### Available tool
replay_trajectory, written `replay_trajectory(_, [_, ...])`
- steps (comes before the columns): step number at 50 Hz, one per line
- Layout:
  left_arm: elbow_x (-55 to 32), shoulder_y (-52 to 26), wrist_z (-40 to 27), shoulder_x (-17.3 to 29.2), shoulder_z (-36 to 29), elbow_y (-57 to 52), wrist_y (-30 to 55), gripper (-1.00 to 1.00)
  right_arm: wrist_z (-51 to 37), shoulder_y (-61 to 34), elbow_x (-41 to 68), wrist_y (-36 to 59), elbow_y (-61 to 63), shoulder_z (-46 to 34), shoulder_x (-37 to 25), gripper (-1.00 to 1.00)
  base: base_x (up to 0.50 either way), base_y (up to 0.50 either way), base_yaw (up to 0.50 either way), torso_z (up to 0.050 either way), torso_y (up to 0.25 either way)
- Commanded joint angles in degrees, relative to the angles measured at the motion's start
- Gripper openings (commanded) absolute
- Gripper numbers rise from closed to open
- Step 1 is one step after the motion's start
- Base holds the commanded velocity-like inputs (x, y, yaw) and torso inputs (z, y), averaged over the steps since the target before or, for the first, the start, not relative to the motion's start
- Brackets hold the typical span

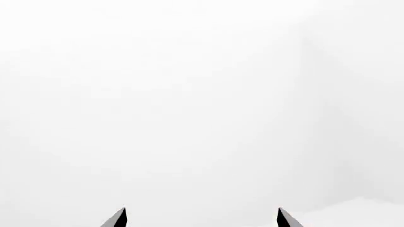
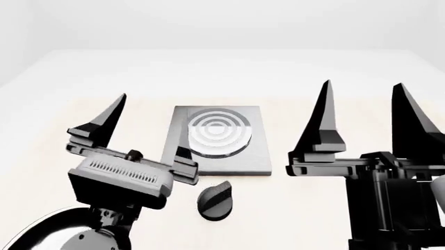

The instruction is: Turn on the stove and put the moka pot on it.

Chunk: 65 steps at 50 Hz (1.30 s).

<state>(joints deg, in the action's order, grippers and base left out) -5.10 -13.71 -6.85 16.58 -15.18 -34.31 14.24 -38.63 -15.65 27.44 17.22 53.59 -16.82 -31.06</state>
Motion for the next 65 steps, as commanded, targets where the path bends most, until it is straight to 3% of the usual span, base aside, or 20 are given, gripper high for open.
replay_trajectory(1, [8.23,3.26,-4.50,3.09,1.62,-11.19,-2.21,1.00,0.24,-0.01,0.69,-0.13,-2.10,0.95,-0.89,1.00,0.00,0.00,0.00,0.000,0.000])
replay_trajectory(19, [11.15,4.82,-5.30,4.69,2.67,-19.77,2.06,1.00,0.05,0.38,6.53,3.35,-7.87,4.75,-3.99,1.00,0.00,0.00,0.00,0.000,0.000])
replay_trajectory(65, [9.70,7.01,-6.46,5.16,4.64,-22.41,2.53,1.00,11.34,6.44,0.04,-12.89,-43.13,1.75,2.97,1.00,0.00,0.00,0.00,0.000,0.000])
